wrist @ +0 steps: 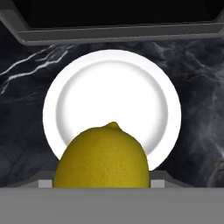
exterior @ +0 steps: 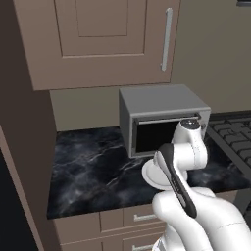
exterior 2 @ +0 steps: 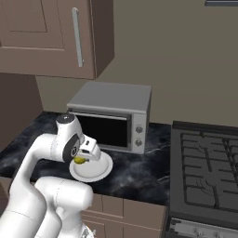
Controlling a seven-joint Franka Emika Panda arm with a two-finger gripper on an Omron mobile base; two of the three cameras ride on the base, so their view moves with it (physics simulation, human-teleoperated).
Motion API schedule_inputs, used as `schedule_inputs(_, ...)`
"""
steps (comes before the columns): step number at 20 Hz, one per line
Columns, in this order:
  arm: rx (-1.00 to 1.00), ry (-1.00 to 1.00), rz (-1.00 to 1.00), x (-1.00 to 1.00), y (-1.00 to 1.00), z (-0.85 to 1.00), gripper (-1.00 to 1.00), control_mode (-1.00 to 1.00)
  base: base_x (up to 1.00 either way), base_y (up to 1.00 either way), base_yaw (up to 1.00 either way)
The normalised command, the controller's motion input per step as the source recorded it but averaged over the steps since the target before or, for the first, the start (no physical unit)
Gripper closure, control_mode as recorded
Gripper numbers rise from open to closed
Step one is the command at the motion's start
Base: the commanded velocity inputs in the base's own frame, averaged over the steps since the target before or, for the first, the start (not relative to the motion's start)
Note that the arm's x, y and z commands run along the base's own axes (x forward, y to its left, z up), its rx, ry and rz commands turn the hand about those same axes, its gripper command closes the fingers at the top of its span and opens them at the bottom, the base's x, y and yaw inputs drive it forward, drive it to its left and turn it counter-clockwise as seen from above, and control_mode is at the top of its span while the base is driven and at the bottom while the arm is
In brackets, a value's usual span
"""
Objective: Pick lemon from the fridge and place it on the plate on the counter.
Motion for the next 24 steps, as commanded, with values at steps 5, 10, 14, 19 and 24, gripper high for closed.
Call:
schedule_inputs(5,0.00,0.00,0.00,0.29,-0.07,-0.43,1.00,-1.00,0.00,0.00,0.00)
schedule_inputs(10,0.04,0.02,0.00,0.14,0.00,-0.30,-1.00,-1.00,0.00,0.00,0.00)
schedule_inputs(14,0.03,0.04,0.00,0.01,0.00,-0.28,-1.00,-1.00,0.00,0.00,0.00)
schedule_inputs(19,0.03,0.04,0.00,0.00,0.00,-0.21,-1.00,-1.00,0.00,0.00,0.00)
schedule_inputs(24,0.00,0.00,0.00,0.02,0.00,-0.12,-1.00,-1.00,0.00,0.00,0.00)
